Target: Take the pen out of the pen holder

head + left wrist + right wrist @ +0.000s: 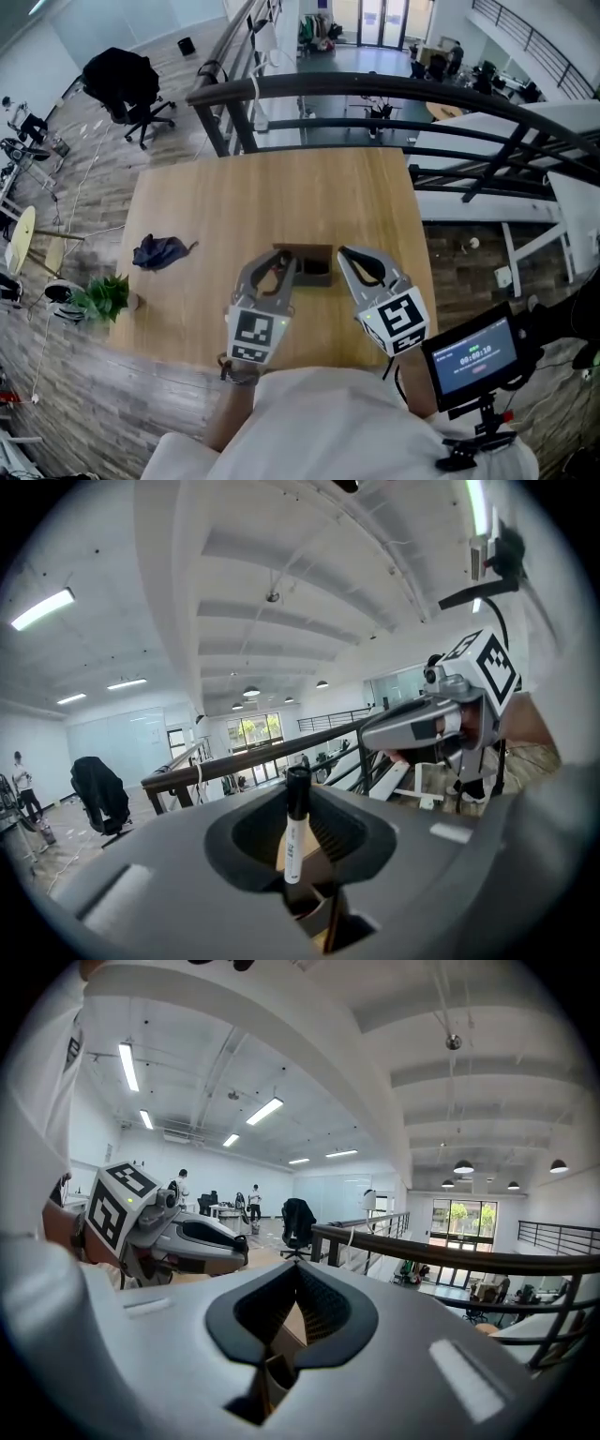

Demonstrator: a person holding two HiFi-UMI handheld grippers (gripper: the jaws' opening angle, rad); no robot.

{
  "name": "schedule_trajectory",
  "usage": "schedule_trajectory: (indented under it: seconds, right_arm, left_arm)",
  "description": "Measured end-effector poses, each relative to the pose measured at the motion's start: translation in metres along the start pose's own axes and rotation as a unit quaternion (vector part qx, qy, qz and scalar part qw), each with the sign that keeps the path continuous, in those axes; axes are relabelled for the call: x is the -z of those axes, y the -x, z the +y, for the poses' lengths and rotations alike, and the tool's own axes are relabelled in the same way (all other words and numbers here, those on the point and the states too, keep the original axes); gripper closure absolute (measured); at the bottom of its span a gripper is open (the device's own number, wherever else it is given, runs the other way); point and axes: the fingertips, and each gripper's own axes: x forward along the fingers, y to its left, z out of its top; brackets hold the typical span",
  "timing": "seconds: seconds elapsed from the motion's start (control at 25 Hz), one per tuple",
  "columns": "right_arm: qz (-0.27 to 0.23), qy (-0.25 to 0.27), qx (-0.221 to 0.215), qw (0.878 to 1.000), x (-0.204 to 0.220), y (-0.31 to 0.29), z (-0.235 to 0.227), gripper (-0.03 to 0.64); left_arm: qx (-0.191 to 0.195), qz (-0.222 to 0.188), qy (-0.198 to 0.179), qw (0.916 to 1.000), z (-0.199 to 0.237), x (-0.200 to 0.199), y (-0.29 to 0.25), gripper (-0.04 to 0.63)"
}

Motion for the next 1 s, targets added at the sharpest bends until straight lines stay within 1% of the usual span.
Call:
schedule_trajectory:
  seconds: [0.12,0.44,0.88,1.0]
  right_arm:
    - [-0.011,0.012,-0.004,1.0,-0.008,-0.001,0.001,0.614]
    - [-0.019,0.025,0.003,0.999,-0.018,-0.01,0.0,0.614]
    - [-0.039,0.031,0.026,0.998,-0.036,-0.011,-0.008,0.615]
    - [-0.036,0.032,0.034,0.998,-0.037,-0.01,-0.006,0.617]
  left_arm:
    - [-0.008,-0.007,0.003,0.9999,0.003,-0.002,0.002,0.528]
    - [-0.015,-0.027,0.004,0.9995,0.016,-0.006,0.0,0.528]
    - [-0.017,-0.054,0.0,0.9984,0.03,-0.025,-0.001,0.528]
    - [-0.015,-0.058,-0.003,0.9982,0.03,-0.028,0.002,0.528]
